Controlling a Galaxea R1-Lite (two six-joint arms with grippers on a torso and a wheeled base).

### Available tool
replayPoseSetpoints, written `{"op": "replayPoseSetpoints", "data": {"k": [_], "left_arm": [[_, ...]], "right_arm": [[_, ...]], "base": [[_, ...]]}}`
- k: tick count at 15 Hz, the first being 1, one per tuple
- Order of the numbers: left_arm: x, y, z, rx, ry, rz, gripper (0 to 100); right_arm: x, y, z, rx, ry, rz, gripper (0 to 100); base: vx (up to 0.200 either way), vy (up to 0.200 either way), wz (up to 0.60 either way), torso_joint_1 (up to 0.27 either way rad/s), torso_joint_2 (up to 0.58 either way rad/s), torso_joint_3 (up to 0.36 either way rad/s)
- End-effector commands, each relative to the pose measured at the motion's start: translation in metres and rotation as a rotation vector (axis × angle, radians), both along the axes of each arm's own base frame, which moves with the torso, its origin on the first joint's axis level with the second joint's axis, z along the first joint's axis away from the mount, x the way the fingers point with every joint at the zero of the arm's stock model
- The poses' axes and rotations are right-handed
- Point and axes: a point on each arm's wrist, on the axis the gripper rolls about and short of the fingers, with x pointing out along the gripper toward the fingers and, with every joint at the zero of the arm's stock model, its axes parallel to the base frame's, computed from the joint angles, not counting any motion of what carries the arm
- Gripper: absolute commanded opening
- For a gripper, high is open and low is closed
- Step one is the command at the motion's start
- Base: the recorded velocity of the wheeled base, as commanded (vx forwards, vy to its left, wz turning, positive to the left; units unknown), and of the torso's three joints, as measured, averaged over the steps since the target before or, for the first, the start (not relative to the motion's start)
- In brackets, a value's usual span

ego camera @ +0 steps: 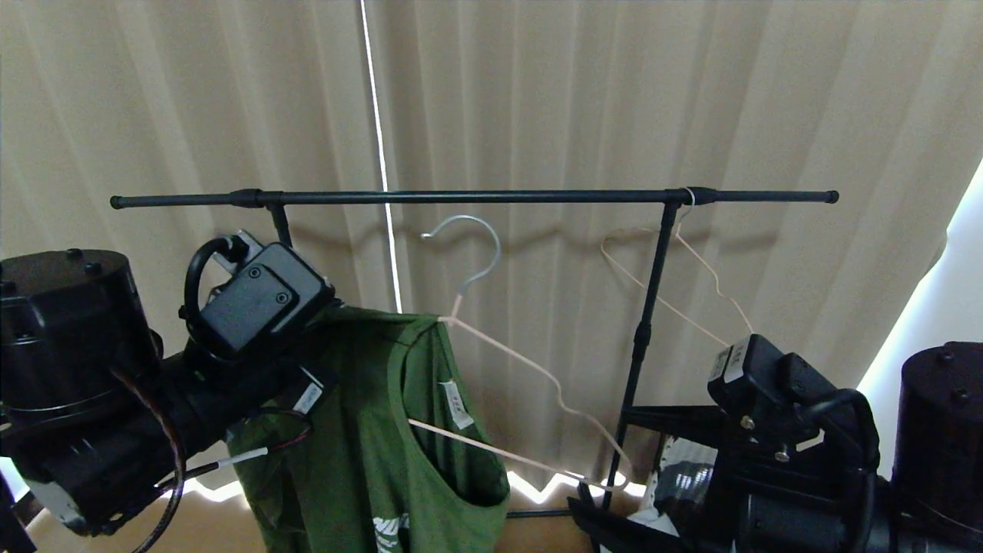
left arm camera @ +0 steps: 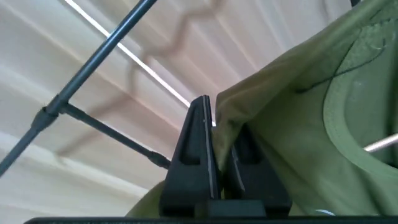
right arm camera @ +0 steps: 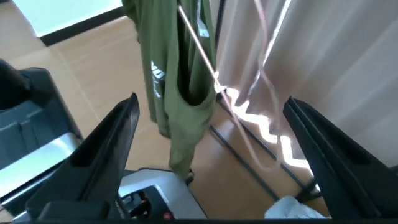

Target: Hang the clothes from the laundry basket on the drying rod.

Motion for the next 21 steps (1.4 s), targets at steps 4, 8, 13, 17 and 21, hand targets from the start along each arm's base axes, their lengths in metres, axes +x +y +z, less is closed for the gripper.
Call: {"op": "replayPoseSetpoints", "data": {"k": [4,8,13,17,21], "left_arm": [[0.010,-0.002,0.005,-0.117,0.000,0.212,0],[0.015,-0.006,0.016,-0.239,-0.013,0.220,0],[0.003,-0.007,0.028,-0.306,-0.037,0.189,0],[-0.010,-0.010,0.037,-0.333,-0.058,0.143,0],[-0.025,-0.015,0.042,-0.352,-0.068,0.085,0]], "right_arm": [[0.008,0.006,-0.012,-0.062,0.008,-0.085,100],[0.020,0.022,-0.021,-0.016,-0.026,-0.124,100],[0.035,0.051,-0.039,0.028,-0.057,-0.154,100],[0.048,0.066,-0.046,0.054,-0.092,-0.189,100],[0.056,0.074,-0.044,0.076,-0.106,-0.196,100]], "base": [[0.000,0.000,0.00,0.000,0.00,0.000],[0.000,0.000,0.00,0.000,0.00,0.000],[0.000,0.000,0.00,0.000,0.00,0.000],[0.000,0.000,0.00,0.000,0.00,0.000],[0.000,0.000,0.00,0.000,0.00,0.000]]}}
